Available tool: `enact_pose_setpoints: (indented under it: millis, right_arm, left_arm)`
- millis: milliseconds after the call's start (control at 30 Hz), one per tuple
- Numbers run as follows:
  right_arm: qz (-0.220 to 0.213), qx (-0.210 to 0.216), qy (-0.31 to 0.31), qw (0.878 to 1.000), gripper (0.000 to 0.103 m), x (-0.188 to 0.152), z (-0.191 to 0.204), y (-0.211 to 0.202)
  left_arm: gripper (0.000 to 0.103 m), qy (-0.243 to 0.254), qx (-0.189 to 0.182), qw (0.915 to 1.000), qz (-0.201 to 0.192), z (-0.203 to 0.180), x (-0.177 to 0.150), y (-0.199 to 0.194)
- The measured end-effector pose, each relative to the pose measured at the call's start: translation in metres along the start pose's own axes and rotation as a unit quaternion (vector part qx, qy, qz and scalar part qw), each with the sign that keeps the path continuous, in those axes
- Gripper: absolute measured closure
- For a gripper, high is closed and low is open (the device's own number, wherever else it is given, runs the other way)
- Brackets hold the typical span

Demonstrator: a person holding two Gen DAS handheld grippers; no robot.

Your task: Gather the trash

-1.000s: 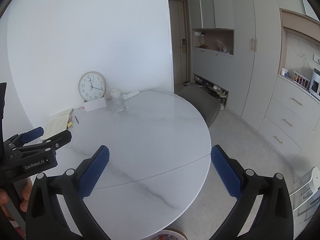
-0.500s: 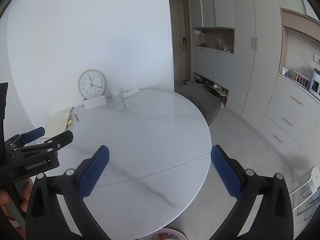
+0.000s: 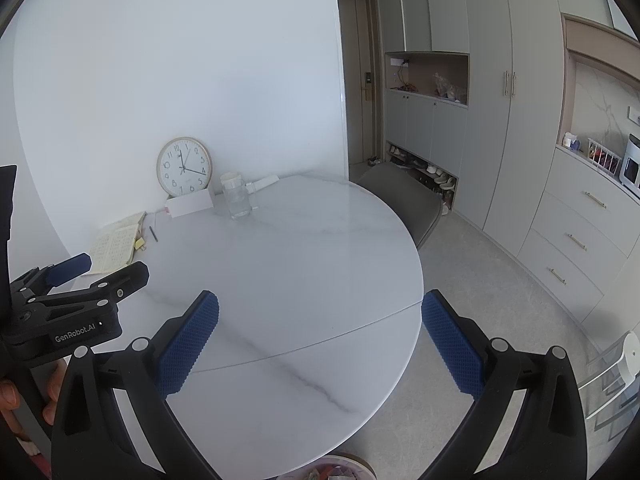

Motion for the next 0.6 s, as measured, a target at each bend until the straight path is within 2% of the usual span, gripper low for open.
enact_pose_setpoints:
  millis: [233,600]
  right_arm:
    - [0.002,0.0,0.003,1.0,0.002,-0.001,0.0,0.002]
    - [0.009,-0.001,0.004,1.0,0.002,-0.003,0.003,0.005]
  left_arm:
    - [0.008,-0.006,0.006,1.0,-0.005,0.002,0.002,0.003]
    - [0.008,-0.002,0.003,0.9999,0.013,0.006,0.002,0.013]
Point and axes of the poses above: each gripper's, at about its wrist camera, not at the fingertips, and y roughly the way its jaws point, z to its left, x to its top, the point moved 2 cm from there along y, roughly the way its jaws point, and after that the axes turned 14 degrees about -y, right-handed, at the moved point
